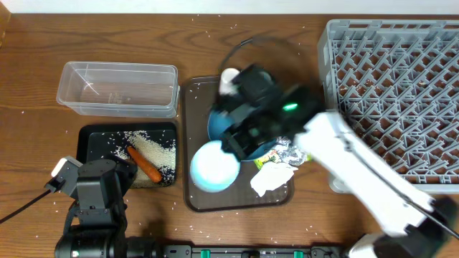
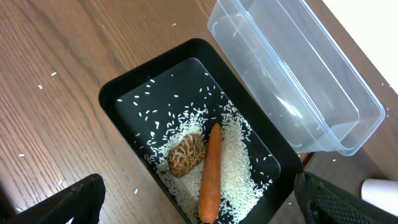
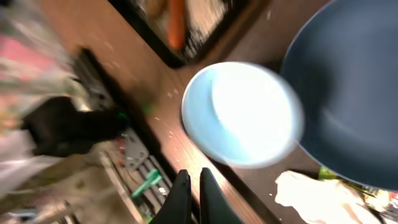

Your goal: Sort waste into correct bins and load items into the dishwasher rack

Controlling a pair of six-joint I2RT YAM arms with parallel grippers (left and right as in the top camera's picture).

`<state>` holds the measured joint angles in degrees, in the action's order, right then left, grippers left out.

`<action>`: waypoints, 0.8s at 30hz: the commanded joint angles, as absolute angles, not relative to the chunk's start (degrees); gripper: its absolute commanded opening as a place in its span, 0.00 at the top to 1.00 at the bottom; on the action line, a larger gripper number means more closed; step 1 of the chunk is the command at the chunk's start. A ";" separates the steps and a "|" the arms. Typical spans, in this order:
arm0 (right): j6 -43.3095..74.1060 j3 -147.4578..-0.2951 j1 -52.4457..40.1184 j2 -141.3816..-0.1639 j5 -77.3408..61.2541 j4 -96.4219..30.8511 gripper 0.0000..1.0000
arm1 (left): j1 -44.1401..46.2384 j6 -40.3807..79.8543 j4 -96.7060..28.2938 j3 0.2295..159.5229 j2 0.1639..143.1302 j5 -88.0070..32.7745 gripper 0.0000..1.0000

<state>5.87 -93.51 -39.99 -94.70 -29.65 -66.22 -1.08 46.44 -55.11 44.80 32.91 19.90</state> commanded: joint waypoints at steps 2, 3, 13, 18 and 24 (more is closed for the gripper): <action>-0.21 -94.52 -33.67 -91.37 -42.28 -68.14 0.99 | -1.32 46.30 -55.18 44.84 32.86 21.08 0.02; -0.93 -94.52 -32.47 -91.09 -43.48 -68.64 0.99 | -1.32 46.30 -55.18 44.84 32.86 21.08 0.02; -1.13 -94.39 -30.37 -90.74 -34.59 -71.16 0.98 | -1.32 46.30 -55.18 44.84 32.86 21.06 0.02; 5.45 -94.39 -30.63 -90.74 -26.28 -70.91 0.71 | -1.32 46.30 -55.18 44.84 32.86 21.08 0.02; 11.20 -94.39 -26.68 -90.72 -18.61 -71.40 0.01 | -1.32 46.30 -55.18 44.84 32.86 21.06 0.02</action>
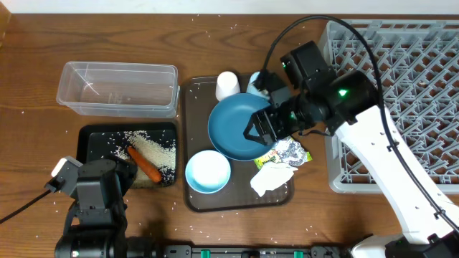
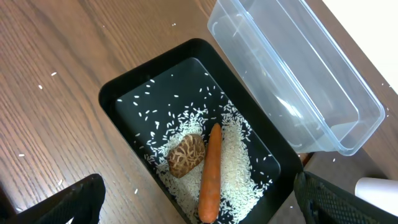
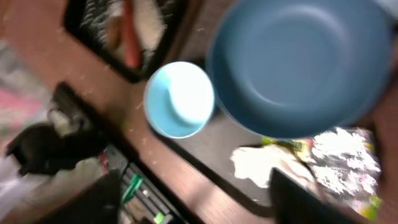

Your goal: Sort waste into correct bins and load items into the dishwasher rack

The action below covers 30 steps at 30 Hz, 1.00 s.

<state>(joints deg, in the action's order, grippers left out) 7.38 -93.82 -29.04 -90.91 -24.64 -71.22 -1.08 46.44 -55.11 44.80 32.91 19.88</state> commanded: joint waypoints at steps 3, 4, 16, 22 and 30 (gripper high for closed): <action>13.47 -94.39 -21.89 -90.72 -15.38 -71.35 0.01 | -1.32 46.30 -55.18 44.84 32.86 21.06 0.02; 14.37 -94.39 -20.12 -90.72 -14.44 -71.33 0.01 | -1.32 46.30 -55.16 44.84 32.86 21.06 0.02; 17.15 -94.39 0.27 -90.74 -7.97 -71.13 0.01 | -1.32 46.33 -55.09 44.84 32.86 21.08 0.02; 17.12 -94.39 2.35 -90.74 -7.90 -71.16 0.01 | -1.32 46.68 -54.50 44.84 32.86 20.95 0.02; 17.12 -94.39 2.28 -90.74 -7.90 -71.16 0.01 | -1.15 49.71 -53.71 44.49 32.97 -20.73 0.02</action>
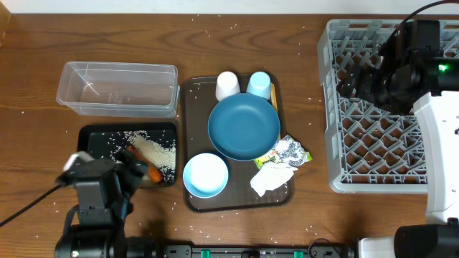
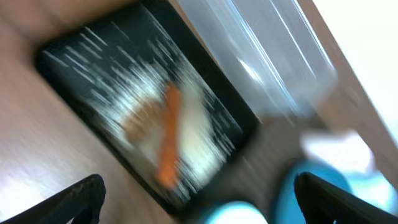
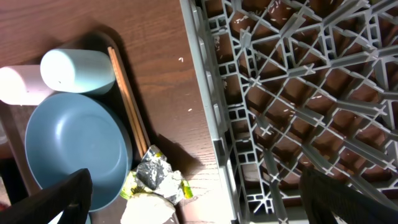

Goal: Sort waste into correct bins and load items into the dishwasher rack
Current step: 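Move the left gripper from the black tray toward the white tissue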

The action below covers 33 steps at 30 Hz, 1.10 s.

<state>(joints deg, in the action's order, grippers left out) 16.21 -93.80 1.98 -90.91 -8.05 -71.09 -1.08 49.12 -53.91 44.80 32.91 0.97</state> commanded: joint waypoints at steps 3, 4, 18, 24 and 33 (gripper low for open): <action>17.12 -94.39 2.28 -90.74 -7.90 -71.13 0.01 | -0.43 42.19 -52.56 44.29 33.10 -31.66 0.02; 17.12 -94.39 2.28 -90.74 -7.90 -71.16 0.01 | -0.01 39.94 -52.56 44.29 33.15 -34.30 0.02; 17.12 -94.39 2.28 -90.74 -7.90 -71.16 0.01 | 18.96 44.47 -50.09 44.86 36.36 -30.33 0.02; 17.12 -94.39 2.28 -90.74 -7.90 -71.16 0.01 | 24.93 43.79 -49.89 50.63 45.06 -19.86 0.02; 17.12 -94.39 2.28 -90.74 -7.90 -71.16 0.01 | 32.23 38.35 -60.05 69.80 64.23 -8.51 0.02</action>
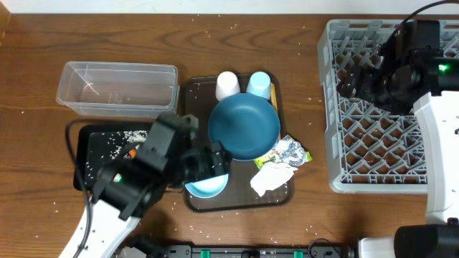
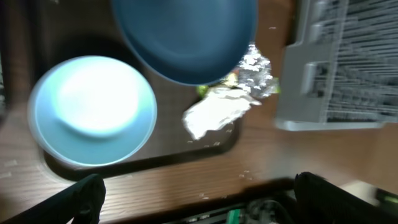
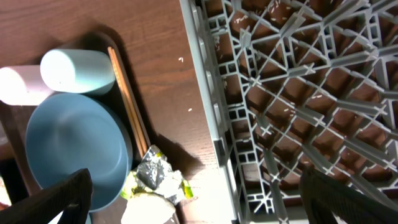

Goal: Sort waste into correct bins and load items into the dishwasher rack
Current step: 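Move the left gripper from the black tray toward the white tissue, then lower the left gripper and grasp the white tissue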

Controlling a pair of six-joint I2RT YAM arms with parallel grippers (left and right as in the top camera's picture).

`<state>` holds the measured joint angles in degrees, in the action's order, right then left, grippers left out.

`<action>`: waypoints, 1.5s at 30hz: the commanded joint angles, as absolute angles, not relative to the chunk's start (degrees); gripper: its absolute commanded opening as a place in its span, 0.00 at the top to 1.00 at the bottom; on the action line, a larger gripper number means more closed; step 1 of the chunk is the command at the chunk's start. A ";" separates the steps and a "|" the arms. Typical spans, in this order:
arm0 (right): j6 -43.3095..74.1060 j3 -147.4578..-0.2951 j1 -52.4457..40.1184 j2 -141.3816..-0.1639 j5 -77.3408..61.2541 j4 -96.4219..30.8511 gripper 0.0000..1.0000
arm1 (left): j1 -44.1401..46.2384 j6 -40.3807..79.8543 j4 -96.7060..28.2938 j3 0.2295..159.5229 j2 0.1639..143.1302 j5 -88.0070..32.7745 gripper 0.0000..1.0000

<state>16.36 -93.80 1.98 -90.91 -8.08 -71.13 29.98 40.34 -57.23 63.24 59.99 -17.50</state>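
Note:
A dark blue plate and a light-blue bowl lie on the brown tray, behind them a white cup, a pale-blue cup and chopsticks. A foil wrapper and crumpled white paper lie at the tray's right front. My left gripper hangs open over the bowl, holding nothing. My right gripper is open over the left part of the grey dishwasher rack.
A clear plastic bin stands at the back left. In front of it is a black bin holding rice and a carrot, half hidden by my left arm. Rice grains are scattered on the wooden table.
My left arm has moved from over the black bin at the front left to over the tray, above the light-blue bowl. The right arm has not moved.
My right gripper was low over the tray by the bowl and plate, fingers close together. Then it was open above the plate, then over the rack, where it stays. My left arm stayed above the black bin, then was in motion, and is now over the bowl.

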 commanded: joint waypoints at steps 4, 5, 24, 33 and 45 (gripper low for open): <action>17.12 -94.39 2.28 -90.74 -7.92 -71.16 0.01 | 38.15 38.41 -59.86 74.37 69.87 -7.03 0.02; 17.12 -94.39 2.28 -90.74 -7.90 -71.16 0.01 | 39.99 38.46 -58.41 74.28 70.83 -7.03 0.02; 17.12 -94.39 2.28 -90.74 -7.92 -71.16 0.01 | 56.14 68.25 -45.41 73.95 100.95 -8.95 0.02; 17.12 -94.39 2.28 -90.74 -7.92 -71.16 0.01 | 58.65 66.06 -40.75 73.95 106.43 -5.76 0.02; 17.12 -94.39 2.28 -90.74 -7.90 -71.16 0.01 | 62.39 68.05 -40.51 72.34 107.55 6.42 0.02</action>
